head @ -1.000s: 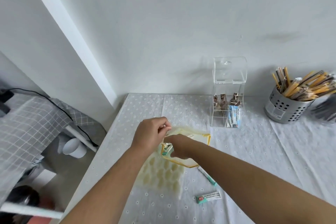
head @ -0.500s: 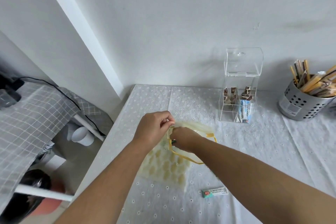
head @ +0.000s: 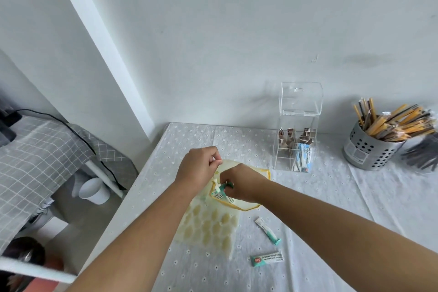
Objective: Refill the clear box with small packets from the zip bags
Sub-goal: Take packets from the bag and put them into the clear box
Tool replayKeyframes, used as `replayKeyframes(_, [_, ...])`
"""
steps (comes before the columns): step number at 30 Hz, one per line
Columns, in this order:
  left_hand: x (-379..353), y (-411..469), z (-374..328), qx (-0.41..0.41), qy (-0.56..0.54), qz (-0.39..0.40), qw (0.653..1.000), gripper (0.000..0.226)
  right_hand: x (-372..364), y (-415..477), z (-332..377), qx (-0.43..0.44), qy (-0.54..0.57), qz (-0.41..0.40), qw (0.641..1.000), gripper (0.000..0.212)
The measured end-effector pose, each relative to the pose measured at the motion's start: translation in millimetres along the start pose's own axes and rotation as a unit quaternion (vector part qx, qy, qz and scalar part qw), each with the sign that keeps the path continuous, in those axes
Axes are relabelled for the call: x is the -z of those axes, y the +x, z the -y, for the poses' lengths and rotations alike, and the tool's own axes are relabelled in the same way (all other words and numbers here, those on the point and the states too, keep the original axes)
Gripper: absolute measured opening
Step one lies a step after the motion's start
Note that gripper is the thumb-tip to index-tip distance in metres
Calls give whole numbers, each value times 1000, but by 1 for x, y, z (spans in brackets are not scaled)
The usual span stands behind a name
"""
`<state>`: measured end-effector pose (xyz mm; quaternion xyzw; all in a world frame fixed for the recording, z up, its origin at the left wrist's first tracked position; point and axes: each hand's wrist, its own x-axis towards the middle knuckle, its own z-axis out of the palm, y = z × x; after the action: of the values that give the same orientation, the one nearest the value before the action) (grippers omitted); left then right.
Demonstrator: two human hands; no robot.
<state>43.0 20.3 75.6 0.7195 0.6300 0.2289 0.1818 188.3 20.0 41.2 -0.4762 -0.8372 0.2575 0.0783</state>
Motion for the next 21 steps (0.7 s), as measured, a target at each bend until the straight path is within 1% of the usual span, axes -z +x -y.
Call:
replayKeyframes(9, [-5, 5, -13, 22, 27, 8, 999, 7, 27, -28, 5, -5, 43, -28, 999, 16])
replayKeyframes(14, [-6, 4, -14, 14, 34, 9, 999, 7, 20, -35, 3, -19, 114, -28, 993, 15])
replayKeyframes(21, [-6, 2, -13, 7, 43, 8, 999, 7, 14, -36, 4, -60, 169, -70, 981, 13])
